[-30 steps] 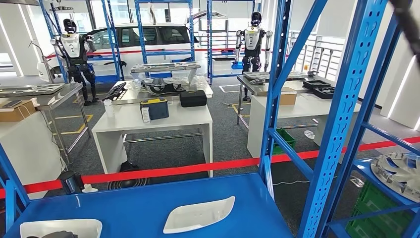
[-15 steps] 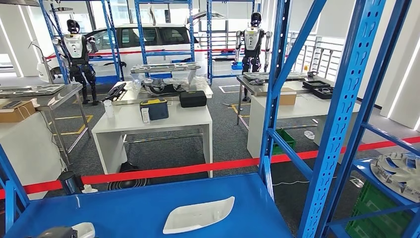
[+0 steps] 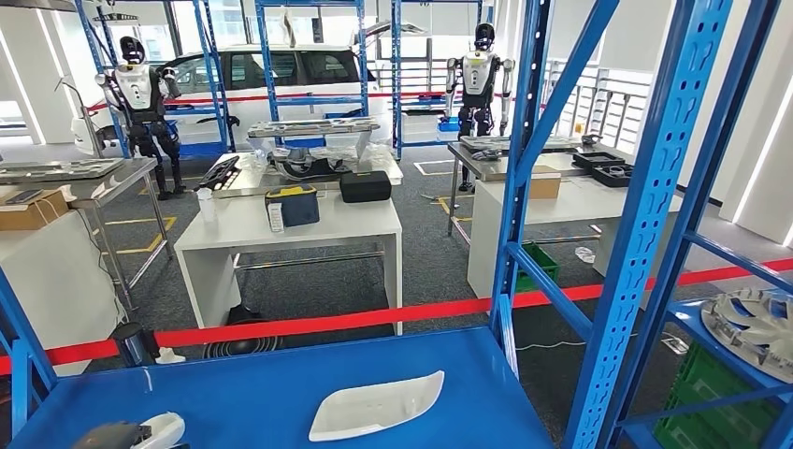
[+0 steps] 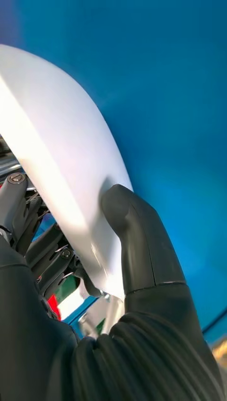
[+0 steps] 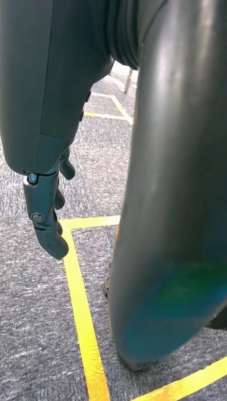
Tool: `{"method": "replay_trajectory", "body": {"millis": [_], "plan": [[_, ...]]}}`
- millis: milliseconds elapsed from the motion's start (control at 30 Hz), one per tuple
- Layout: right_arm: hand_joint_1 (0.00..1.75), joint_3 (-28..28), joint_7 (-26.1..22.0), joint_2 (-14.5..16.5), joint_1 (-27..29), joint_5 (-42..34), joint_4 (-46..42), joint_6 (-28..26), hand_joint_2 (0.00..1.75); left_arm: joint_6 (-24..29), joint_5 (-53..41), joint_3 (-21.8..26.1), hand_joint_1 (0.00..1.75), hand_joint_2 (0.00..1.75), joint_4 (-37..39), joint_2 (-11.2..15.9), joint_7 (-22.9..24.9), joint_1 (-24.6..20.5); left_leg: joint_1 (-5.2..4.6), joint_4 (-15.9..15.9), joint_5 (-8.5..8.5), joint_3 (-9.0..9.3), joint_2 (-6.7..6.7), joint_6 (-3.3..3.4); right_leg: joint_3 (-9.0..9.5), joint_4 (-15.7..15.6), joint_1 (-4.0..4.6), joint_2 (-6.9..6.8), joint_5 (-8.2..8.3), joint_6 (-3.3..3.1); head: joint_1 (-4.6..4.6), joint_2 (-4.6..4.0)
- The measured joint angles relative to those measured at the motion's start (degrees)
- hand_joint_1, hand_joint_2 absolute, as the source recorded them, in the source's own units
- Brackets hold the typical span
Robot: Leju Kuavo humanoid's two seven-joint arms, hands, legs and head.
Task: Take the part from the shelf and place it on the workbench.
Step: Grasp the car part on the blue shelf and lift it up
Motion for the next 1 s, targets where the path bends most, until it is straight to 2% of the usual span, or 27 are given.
{"method": "replay_trajectory", "body": {"millis": [167, 300, 433, 567, 700, 900, 1000], "plan": [[0.0, 0.0, 0.1, 0.0, 0.0, -0.2, 0.0, -0.3, 0.0, 4.5, 9.0, 3.8, 1.75, 1.75, -1.2, -1.4, -4.3, 0.4, 0.0, 0.0, 0.0, 0.08, 0.0, -0.01, 0.0, 0.0, 0.01, 0.01, 0.0, 0.0, 0.0, 0.0], [0.0, 0.0, 0.6, 0.0, 0.0, -0.5, 0.0, -0.8, 0.0, 5.1, 17.9, 8.7, 1.75, 1.75, -3.7, -2.6, -11.1, 0.2, 0.0, 0.0, 0.0, 0.07, 0.0, 0.0, -0.01, 0.0, 0.01, 0.01, 0.0, 0.0, 0.0, 0.0], [0.0, 0.0, 0.6, 0.0, 0.1, -0.6, 0.0, -0.9, 0.0, 4.6, 22.7, 11.7, 1.75, 1.75, -6.4, -3.4, -13.9, -0.3, -0.01, 0.0, -0.06, 0.07, 0.04, 0.02, -0.01, 0.0, 0.0, 0.07, 0.0, 0.01, 0.0, 0.0], [0.0, 0.0, 0.0, 0.0, 0.1, -0.7, 0.0, -0.9, 0.0, -1.6, 36.6, 15.0, 1.75, 1.75, -11.7, -4.4, -18.5, 0.3, -0.01, 0.0, -0.07, 0.05, 0.05, 0.01, -0.01, 0.0, 0.0, 0.07, -0.01, 0.01, 0.0, 0.0], [0.0, 0.0, -0.4, 0.0, 0.3, -1.0, 0.0, -0.8, 0.0, -11.2, 53.2, 17.1, 1.75, 1.75, -22.4, -4.7, -15.8, 3.1, 0.0, 0.0, -0.15, -0.04, 0.17, 0.03, 0.0, 0.0, 0.0, 0.2, -0.04, 0.05, 0.0, 0.0], [0.0, 0.0, -0.4, 0.0, 0.4, -1.3, 0.0, -0.8, 0.0, -14.0, 58.1, 18.1, 1.75, 1.75, -31.4, -4.7, -14.7, 5.7, 0.0, 0.0, -0.17, -0.16, 0.16, 0.04, 0.01, 0.0, 0.0, 0.16, -0.07, 0.08, 0.0, 0.0], [0.0, 0.0, -0.4, 0.1, 0.4, -1.9, 0.0, -1.1, 0.0, -18.0, 66.8, 18.4, 1.75, 1.75, -33.5, -4.8, -13.5, 6.4, -0.01, 0.0, -0.17, -0.14, 0.16, 0.04, 0.01, 0.0, -0.01, 0.16, -0.06, 0.09, 0.0, 0.0]]}}
